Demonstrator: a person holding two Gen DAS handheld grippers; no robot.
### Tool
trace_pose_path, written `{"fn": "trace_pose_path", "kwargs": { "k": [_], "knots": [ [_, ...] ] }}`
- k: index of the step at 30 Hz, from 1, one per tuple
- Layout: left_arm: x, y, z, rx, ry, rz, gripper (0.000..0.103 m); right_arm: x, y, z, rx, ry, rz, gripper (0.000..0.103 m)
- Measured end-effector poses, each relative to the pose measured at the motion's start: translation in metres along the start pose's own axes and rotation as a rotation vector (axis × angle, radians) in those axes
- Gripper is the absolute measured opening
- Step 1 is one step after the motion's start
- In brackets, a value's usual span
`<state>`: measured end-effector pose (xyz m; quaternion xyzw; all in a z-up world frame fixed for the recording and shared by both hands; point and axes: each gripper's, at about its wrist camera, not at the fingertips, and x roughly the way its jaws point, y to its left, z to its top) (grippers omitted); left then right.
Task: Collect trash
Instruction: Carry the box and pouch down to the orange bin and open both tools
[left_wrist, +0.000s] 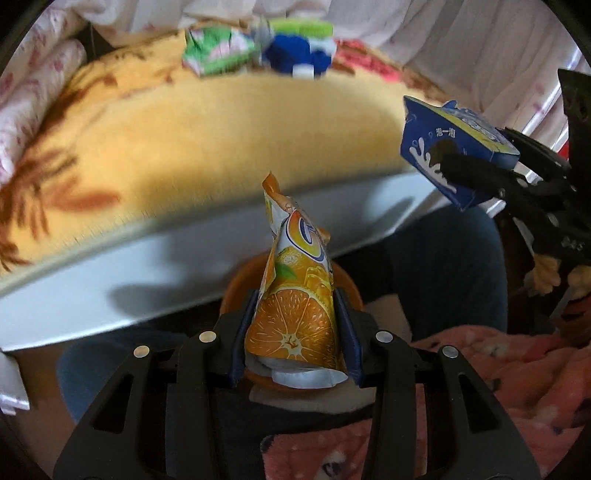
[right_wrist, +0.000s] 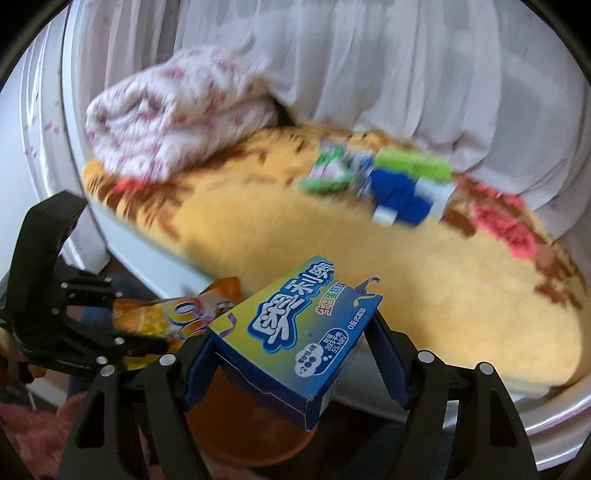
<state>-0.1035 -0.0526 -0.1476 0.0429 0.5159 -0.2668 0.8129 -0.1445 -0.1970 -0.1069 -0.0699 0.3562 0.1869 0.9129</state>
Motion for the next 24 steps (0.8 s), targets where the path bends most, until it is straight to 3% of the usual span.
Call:
{"fn": "trace_pose_path", "kwargs": {
  "k": [10, 13, 15, 24],
  "knots": [
    [0.068, 0.005, -0.019, -0.075, 0.206, -0.037, 0.041, 0.066, 0.01, -0.041, 0.015, 0.235, 0.105, 0.074],
    [0.083, 0.008, -0.017, -0.106, 0.239, -0.028, 0.046, 0.083, 0.012, -0.049, 0.026, 0.293, 0.123, 0.084],
    [0.088, 0.009, -0.016, -0.126, 0.246, -0.017, 0.07, 0.088, 0.011, -0.052, 0.032, 0.305, 0.13, 0.089],
    [0.079, 0.014, -0.01, -0.134, 0.236, 0.018, 0.073, 0.091, 0.002, -0.049, 0.042, 0.299, 0.099, 0.09]
  ]
}}
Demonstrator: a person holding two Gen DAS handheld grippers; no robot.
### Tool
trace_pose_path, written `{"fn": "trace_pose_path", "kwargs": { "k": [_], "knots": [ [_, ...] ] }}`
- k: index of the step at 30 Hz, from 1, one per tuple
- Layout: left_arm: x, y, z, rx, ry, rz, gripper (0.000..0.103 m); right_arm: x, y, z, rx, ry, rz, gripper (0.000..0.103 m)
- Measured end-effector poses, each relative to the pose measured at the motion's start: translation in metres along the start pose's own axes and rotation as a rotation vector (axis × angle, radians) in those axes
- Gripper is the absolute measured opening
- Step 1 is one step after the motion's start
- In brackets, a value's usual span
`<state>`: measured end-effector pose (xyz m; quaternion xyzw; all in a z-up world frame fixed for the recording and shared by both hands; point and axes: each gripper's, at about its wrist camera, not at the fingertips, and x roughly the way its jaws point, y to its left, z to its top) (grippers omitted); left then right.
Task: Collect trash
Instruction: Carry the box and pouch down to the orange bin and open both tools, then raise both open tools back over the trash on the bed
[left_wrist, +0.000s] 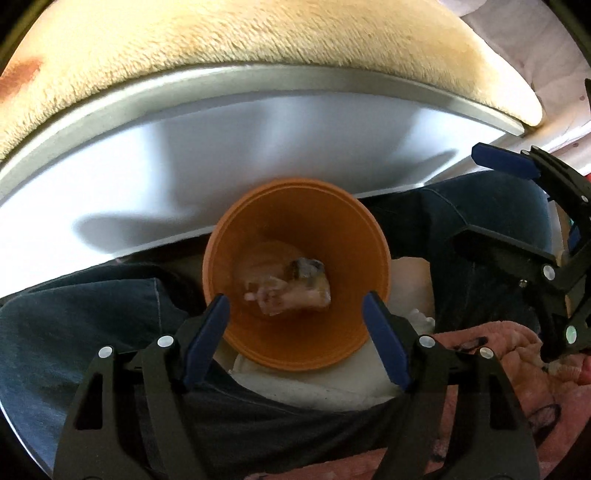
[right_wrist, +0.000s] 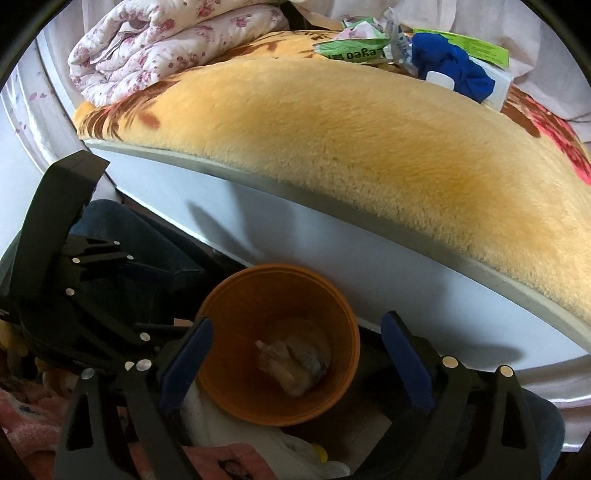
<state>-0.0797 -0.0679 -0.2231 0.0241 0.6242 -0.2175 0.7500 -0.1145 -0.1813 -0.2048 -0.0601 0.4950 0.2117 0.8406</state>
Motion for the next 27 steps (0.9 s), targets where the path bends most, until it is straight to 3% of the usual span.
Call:
{"fn": "trace_pose_path", "kwargs": {
  "k": [14, 17, 20, 27],
  "knots": [
    [-0.026, 0.003, 0.004, 0.002, -0.077, 0.007, 0.073, -0.025, -0.011, 0.01, 0.023, -0.073, -0.036, 0.09],
    [-0.04, 0.003, 0.01, 0.01, -0.124, 0.011, 0.073, -0.036, -0.015, 0.013, 0.031, -0.105, -0.043, 0.09],
    [-0.054, 0.002, 0.016, 0.011, -0.176, 0.031, 0.082, -0.05, -0.021, 0.019, 0.044, -0.157, -0.054, 0.09],
    [-0.087, 0.011, 0.041, -0.033, -0.3, 0.081, 0.083, -0.069, -0.042, 0.053, 0.089, -0.274, -0.103, 0.091]
  ]
}}
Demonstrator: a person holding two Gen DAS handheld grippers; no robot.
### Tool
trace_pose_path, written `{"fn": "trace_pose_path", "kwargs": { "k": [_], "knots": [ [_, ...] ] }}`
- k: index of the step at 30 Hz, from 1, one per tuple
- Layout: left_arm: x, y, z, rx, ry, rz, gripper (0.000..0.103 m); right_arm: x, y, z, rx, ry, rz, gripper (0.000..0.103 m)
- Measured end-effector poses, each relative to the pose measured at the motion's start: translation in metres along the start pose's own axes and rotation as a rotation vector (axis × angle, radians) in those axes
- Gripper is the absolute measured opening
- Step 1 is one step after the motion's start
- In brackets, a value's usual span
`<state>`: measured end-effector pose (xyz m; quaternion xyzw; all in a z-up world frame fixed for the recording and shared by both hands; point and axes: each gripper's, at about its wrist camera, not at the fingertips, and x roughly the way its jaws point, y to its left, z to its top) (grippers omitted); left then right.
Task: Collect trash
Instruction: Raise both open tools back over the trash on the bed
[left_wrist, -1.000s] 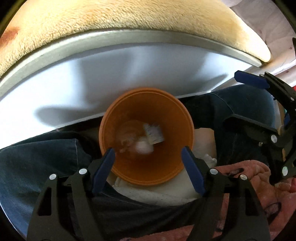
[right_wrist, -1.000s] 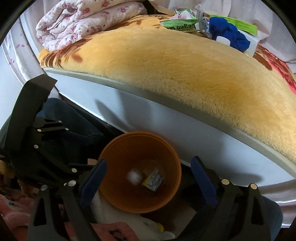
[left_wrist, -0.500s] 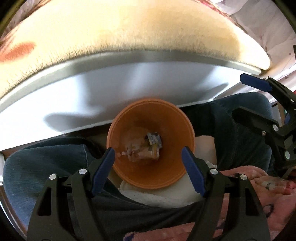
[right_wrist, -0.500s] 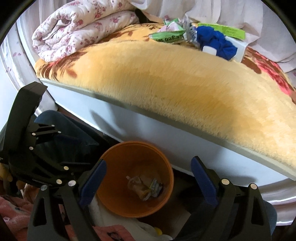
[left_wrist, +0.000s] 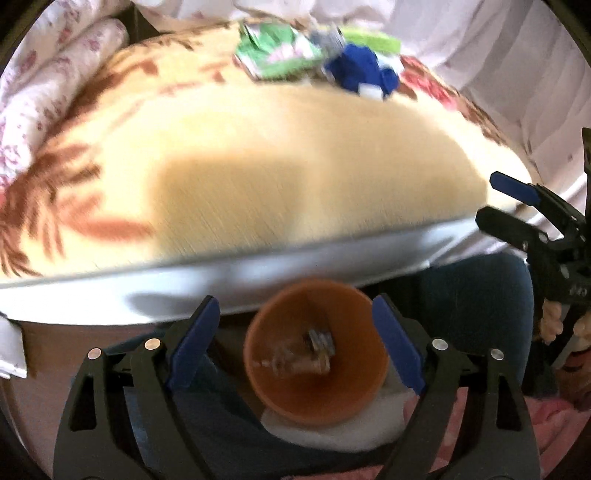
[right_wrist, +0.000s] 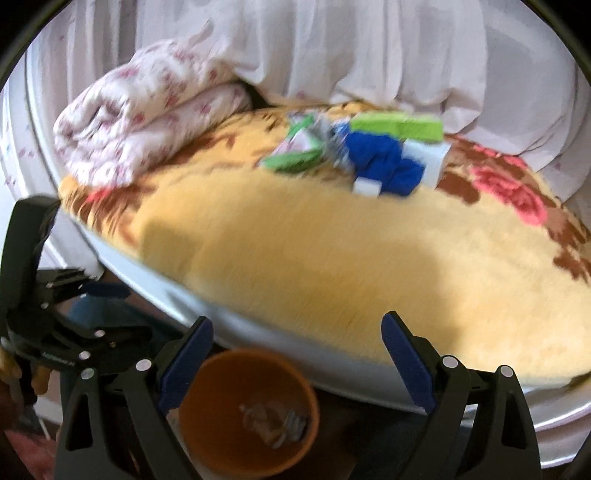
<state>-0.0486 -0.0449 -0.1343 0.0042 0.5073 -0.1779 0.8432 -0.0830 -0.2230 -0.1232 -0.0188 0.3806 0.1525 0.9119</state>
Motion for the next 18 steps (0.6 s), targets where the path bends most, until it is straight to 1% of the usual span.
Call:
{"fn": "trace_pose_path", "kwargs": {
  "k": [1, 3, 8, 14, 16, 18],
  "knots": [
    [-0.003, 0.001, 0.004, -0.008, -0.012, 0.003, 0.083, 0.001, -0.004, 0.004, 0.008, -0.011, -0.011, 0.091],
    [-0.007, 0.006, 0.01, -0.03, -0.039, -0.002, 0.088, 0.007, -0.014, 0.018, 0.032, -0.033, -0.026, 0.091],
    [-0.016, 0.009, 0.028, -0.039, -0.095, 0.008, 0.088, 0.03, -0.028, 0.05, 0.072, -0.058, -0.056, 0.091],
    [-0.019, 0.01, 0.041, -0.041, -0.124, -0.001, 0.088, 0.067, -0.037, 0.079, 0.089, -0.059, -0.097, 0.091],
    [-0.019, 0.009, 0.043, -0.035, -0.131, 0.001, 0.088, 0.081, -0.042, 0.088, 0.106, -0.045, -0.107, 0.089],
    [-0.019, 0.008, 0.046, -0.028, -0.138, 0.006, 0.088, 0.1, -0.049, 0.098, 0.134, -0.019, -0.108, 0.083]
  ]
}}
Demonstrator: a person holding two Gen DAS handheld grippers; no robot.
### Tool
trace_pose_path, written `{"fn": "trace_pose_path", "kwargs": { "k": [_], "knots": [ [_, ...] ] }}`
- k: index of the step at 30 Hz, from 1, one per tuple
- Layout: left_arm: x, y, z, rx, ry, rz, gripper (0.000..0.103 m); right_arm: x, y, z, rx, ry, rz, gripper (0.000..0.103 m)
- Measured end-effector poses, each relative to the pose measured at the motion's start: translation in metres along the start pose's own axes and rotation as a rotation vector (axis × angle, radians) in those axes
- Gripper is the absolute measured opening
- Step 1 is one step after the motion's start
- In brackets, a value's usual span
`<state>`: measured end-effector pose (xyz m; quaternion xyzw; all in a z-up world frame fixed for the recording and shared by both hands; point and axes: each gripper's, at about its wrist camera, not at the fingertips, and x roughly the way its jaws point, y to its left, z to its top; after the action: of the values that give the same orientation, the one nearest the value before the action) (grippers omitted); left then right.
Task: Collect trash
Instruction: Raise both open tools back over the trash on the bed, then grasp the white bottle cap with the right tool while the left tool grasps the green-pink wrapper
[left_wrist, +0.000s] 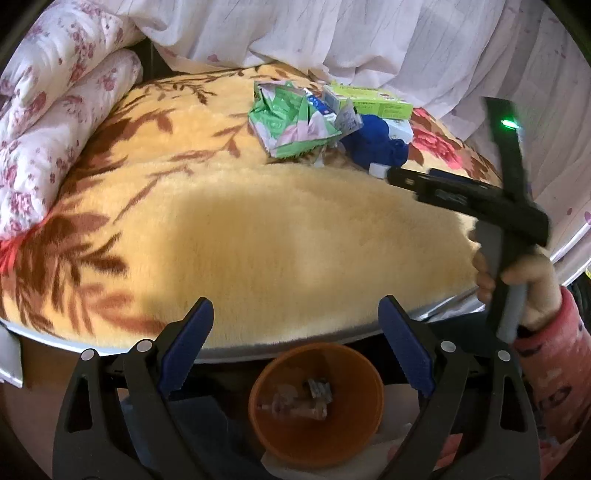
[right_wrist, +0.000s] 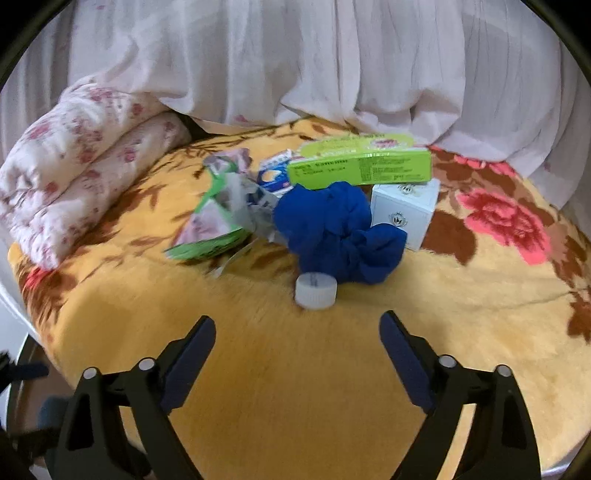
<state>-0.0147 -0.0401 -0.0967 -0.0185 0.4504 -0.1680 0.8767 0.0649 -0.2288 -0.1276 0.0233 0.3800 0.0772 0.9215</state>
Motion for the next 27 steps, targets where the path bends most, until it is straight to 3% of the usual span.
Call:
{"fn": "trace_pose_path", "kwargs": {
  "k": [4, 6, 11, 21, 27],
  "knots": [
    [0.002, 0.002, 0.004, -0.003, -0.005, 0.002, 0.088, 0.035, -0.01, 0.012, 0.053, 0.058, -0.008, 0.073],
    [0.004, 0.004, 0.005, -0.007, -0.002, 0.003, 0.088, 0.053, -0.016, 0.016, 0.075, 0.095, -0.015, 0.053],
    [0.006, 0.009, 0.007, -0.017, -0.004, 0.012, 0.088, 0.063, -0.018, 0.018, 0.083, 0.109, -0.012, 0.032],
    [0.019, 0.008, 0.025, -0.001, -0.034, 0.044, 0.088, 0.01, -0.018, 0.001, 0.079, 0.041, 0.05, 0.031],
    [0.049, -0.004, 0.06, 0.111, -0.076, 0.118, 0.088, -0.032, -0.013, -0.009, 0.061, -0.013, 0.091, 0.032]
  ]
}}
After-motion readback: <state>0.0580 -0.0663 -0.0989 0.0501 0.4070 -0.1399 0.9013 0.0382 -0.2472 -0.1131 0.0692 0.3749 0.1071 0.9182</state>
